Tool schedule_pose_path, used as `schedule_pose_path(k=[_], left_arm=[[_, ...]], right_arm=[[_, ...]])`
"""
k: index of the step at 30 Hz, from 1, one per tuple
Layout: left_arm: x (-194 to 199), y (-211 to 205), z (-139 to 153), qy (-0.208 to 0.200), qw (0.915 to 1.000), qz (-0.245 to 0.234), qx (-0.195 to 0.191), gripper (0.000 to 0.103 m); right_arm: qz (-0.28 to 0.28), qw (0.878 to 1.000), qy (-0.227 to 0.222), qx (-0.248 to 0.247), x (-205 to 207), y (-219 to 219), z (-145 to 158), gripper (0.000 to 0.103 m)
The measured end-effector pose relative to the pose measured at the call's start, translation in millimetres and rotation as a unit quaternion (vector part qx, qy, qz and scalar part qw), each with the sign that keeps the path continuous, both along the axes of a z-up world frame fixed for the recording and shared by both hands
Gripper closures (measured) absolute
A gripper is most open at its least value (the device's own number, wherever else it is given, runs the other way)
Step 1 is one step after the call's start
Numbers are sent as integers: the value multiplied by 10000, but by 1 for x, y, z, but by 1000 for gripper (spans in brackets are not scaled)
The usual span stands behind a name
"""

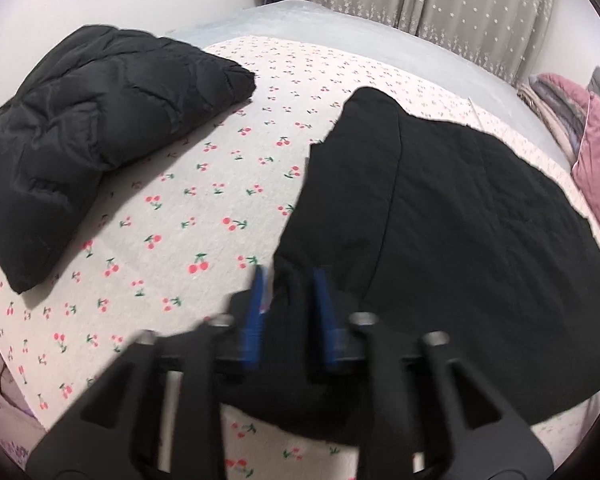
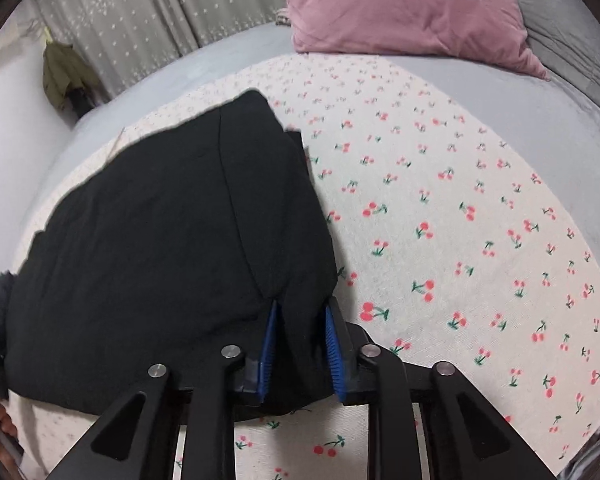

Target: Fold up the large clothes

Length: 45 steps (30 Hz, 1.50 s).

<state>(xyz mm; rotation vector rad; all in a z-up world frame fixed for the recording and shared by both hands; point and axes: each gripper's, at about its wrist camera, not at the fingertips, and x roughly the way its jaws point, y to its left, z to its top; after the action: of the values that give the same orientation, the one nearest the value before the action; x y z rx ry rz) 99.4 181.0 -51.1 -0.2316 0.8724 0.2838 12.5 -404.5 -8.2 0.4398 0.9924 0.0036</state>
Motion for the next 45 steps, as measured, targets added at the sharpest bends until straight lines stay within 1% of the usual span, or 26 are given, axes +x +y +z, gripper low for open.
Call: schedule_pose_path(k=[1,3,4,5,7,8,10,13,16,18,20,21,22,24,27,29,30,32,34,35,36,37,38,39,41,45], left_arm=[[-4,3,7,-102,9999,27,5,60],[-11,5,22,-297,9993,117,198,58],[-13,4,28,-386,9988,147,256,56],[-14,2,33,-494,9983,143,260,54],[-15,-13,41,-675,9976,-108,145,44],[-12,-29,41,-659,9970,-389,83,43],[-5,-58,36,-571,9948,-848,36,43],[7,-109,25,-387,9884,-1470,38,43],[18,-163,10,-177,9778,-2053,387,43],[26,-187,-3,85,9721,-2244,670,43],[37,-193,-16,255,9731,-2137,819,41],[40,-191,-18,303,9746,-2084,764,38],[46,-185,-19,348,9778,-1983,583,34],[53,-175,-17,399,9824,-1808,264,34],[52,-176,-8,372,9856,-1646,137,34],[49,-181,-1,191,9842,-1759,-32,34],[47,-191,5,102,9810,-1937,-81,34],[39,-210,10,41,9753,-2209,68,34],[36,-236,4,136,9676,-2455,577,34],[37,-247,-6,294,9638,-2476,939,34],[40,-252,-12,363,9620,-2475,1092,33],[43,-255,-18,424,9612,-2458,1179,29],[47,-252,-19,484,9639,-2364,1128,24],[51,-248,-17,565,9660,-2299,1041,19],[62,-241,-11,763,9658,-2328,844,19],[90,-234,16,643,9705,-2133,919,19]], right_arm=[[-109,9999,-102,51,-2,-5,4,78],[-465,9978,-471,-97,-12,-12,20,76],[-537,9964,-646,-135,-17,-12,27,71],[-514,9951,-840,-31,-20,-11,34,57],[-266,9937,-1006,420,-20,-2,38,36],[-82,9929,-1033,589,-17,6,38,35],[219,9930,-990,612,-10,26,38,35],[794,9918,-995,67,-3,76,42,35],[1147,9877,-1009,-343,1,111,46,35],[1081,9902,-735,-484,7,118,37,35],[1102,9926,-179,-484,19,123,15,35],[1239,9910,-16,-517,25,127,3,35],[1307,9892,-31,-659,27,132,3,34],[1354,9876,-9,-796,30,138,4,33],[1373,9882,-34,-683,30,136,5,33],[1294,9895,-189,-615,30,133,11,33],[1226,9899,-324,-640,32,128,17,33],[1160,9899,-612,-540,32,123,31,33],[1197,9893,-783,-289,29,121,39,33],[1228,9895,-738,-196,29,122,37,32],[1274,9906,-488,-130,33,123,28,32],[1304,9911,-251,-135,37,125,18,32],[1377,9901,-89,-265,40,130,9,32],[1437,9886,-114,-445,42,135,9,31],[1464,9878,-128,-521,42,139,14,29],[1338,9905,-266,-157,41,131,19,29]])
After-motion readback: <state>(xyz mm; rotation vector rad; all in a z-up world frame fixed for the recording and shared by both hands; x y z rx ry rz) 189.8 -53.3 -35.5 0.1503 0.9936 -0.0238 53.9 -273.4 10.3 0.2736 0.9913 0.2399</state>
